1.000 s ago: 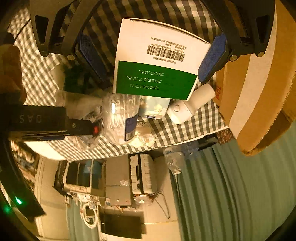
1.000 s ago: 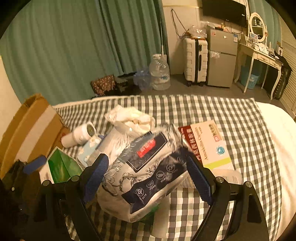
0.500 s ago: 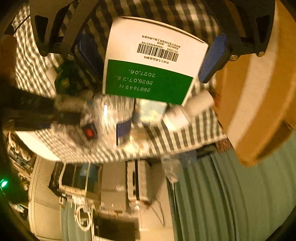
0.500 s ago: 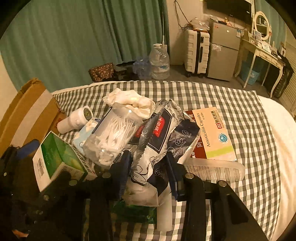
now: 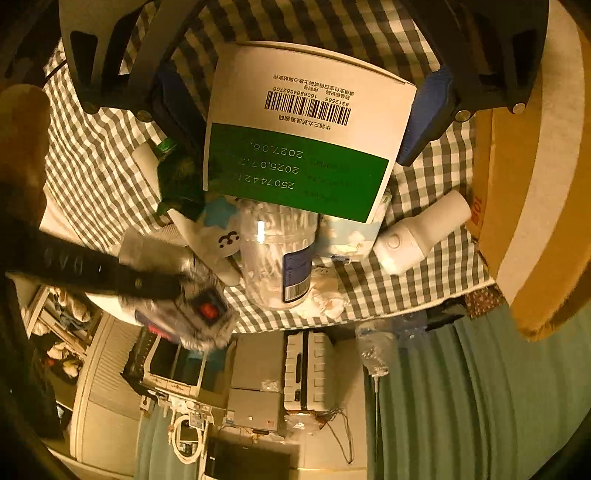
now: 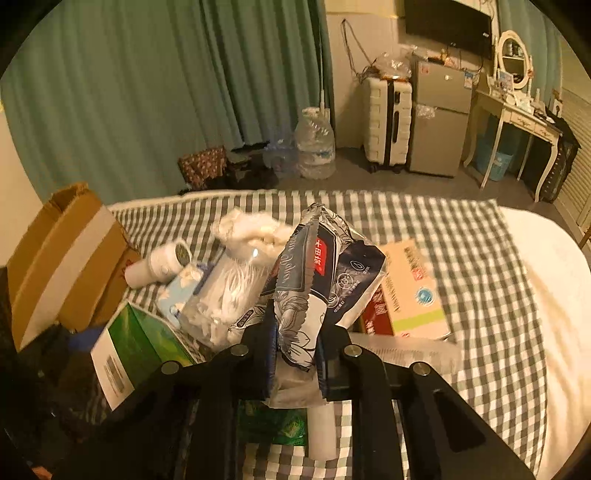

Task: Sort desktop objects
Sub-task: 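Grasp the white-and-green medicine box with the left gripper while the right grasps the silver printed bag, then lift both held items and carry them over the cardboard box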

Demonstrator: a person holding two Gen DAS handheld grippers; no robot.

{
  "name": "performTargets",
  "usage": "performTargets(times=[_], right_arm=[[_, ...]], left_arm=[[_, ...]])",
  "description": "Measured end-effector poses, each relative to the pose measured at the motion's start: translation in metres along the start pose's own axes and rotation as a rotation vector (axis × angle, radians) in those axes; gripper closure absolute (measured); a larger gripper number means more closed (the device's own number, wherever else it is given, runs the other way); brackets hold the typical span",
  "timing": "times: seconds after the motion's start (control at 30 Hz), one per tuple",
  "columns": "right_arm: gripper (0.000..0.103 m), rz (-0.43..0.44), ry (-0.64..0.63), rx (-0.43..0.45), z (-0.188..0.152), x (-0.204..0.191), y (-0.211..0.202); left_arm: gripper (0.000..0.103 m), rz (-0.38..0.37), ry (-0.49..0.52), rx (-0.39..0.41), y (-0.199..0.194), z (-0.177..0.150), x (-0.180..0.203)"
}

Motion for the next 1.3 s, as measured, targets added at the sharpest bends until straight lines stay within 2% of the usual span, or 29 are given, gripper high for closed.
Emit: performTargets(times=[0.37, 0.53, 0.83, 1.1, 1.3], right_arm=[[0.086, -0.006, 0.018, 0.136, 0.016, 0.006, -0.048], [0.086, 0.011, 0.023, 0.189, 0.020, 0.008, -0.068], [0.086, -0.013, 0.016, 0.275, 0.017, 0.009, -0.105], [0.086, -0.019, -0.002, 0.318, 0.013, -0.008, -0.130], [0.085, -0.030, -0.016, 0.345, 0.012, -0.029, -0.143]], left_arm=[[0.004, 0.036, -0.023, 0.083, -0.026, 0.019, 0.003], [0.004, 0.093, -0.039, 0.151, -0.046, 0.025, 0.003], [0.004, 0.131, -0.060, 0.307, -0.097, 0.034, 0.003], [0.004, 0.161, -0.067, 0.431, -0.149, 0.037, -0.002], [0.004, 0.189, -0.070, 0.469, -0.175, 0.032, -0.019]])
Point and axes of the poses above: each gripper's, at about its wrist camera, not at the fingertips, and y roughly the way its jaws point, x to its right, z to its top, the point moved 1 cm from there along y, roughly the way its jaws point, and after that the axes turned 3 degrees about -x, right-handed, at the moved point
